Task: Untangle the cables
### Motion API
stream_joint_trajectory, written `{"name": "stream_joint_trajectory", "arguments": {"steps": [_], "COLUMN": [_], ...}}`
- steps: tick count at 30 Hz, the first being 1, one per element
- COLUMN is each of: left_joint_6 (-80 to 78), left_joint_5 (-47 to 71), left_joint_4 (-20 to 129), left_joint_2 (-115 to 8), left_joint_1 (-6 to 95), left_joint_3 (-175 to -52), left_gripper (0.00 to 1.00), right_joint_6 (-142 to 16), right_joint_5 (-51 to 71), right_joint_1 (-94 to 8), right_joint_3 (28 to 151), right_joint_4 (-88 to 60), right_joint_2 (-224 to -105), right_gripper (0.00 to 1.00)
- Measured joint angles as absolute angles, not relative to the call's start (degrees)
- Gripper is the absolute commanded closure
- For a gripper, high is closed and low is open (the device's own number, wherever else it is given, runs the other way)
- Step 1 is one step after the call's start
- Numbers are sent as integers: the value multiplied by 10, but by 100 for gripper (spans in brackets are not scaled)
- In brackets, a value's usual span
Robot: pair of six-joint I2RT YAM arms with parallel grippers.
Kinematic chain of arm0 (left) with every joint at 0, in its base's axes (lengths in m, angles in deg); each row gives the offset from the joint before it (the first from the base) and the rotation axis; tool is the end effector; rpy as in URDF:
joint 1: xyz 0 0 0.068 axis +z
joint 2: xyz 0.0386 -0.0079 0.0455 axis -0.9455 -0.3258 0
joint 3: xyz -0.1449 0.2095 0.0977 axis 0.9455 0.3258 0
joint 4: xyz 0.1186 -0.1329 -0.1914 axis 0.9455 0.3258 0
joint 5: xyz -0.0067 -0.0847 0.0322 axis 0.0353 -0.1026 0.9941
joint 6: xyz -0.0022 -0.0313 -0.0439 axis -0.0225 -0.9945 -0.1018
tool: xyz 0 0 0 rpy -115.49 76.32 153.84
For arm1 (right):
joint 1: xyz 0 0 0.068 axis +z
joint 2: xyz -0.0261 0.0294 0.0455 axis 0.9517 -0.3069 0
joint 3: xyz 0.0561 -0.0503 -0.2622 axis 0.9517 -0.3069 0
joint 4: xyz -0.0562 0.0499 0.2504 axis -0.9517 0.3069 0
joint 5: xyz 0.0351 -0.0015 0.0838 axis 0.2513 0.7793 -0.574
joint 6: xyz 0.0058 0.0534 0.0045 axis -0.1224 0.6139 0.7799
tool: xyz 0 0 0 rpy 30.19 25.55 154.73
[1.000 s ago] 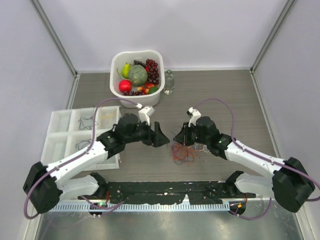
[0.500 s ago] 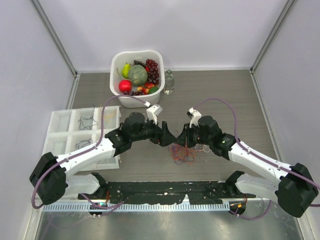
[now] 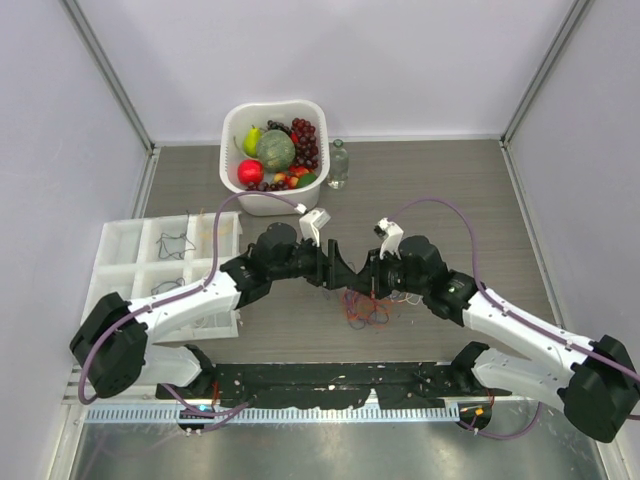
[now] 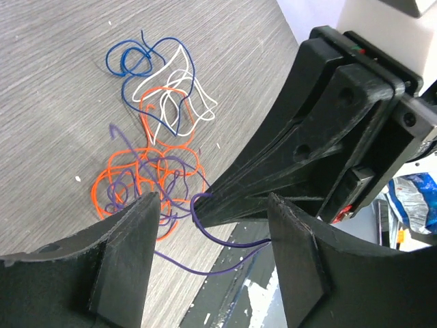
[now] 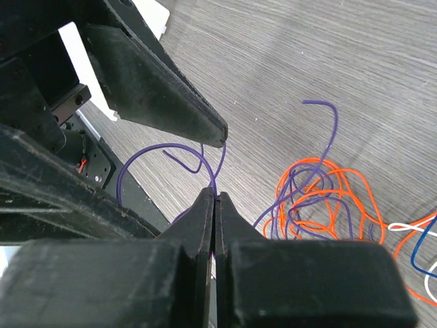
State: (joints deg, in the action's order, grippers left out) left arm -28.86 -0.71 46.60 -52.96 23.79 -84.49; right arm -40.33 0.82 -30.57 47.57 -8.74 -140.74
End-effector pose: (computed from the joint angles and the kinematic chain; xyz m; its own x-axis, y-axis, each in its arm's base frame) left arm 0.1880 -0.2216 0.2519 -0.7662 -0.0396 -0.6414 0.5517 0.4712 -0.6882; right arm 0.1579 0.1538 0.2387 -0.7275 -0.0129 -0.6860 -0.5346 0.6373 0.5550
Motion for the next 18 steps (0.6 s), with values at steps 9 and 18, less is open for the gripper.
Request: {"name": "stream_joint_trajectory", "arguments": {"steps": [9,18], "left_joint_6": [-317,-297], "left_joint_5": [-11,16], "left_joint_4": [475,535], "left_joint_2": [-501,-491], "left_joint_1": [238,238], "left_joint_3": [-845,-864], "left_gripper": [78,100], "right_joint_6": [-407,-412], "right_joint_5": [19,41], "right_joint_1": [-305,-297], "right_joint_3": [470,468], "right_joint_4": [-87,-85], "right_joint_2": [-1383,-1383], "right_gripper": [96,43]}}
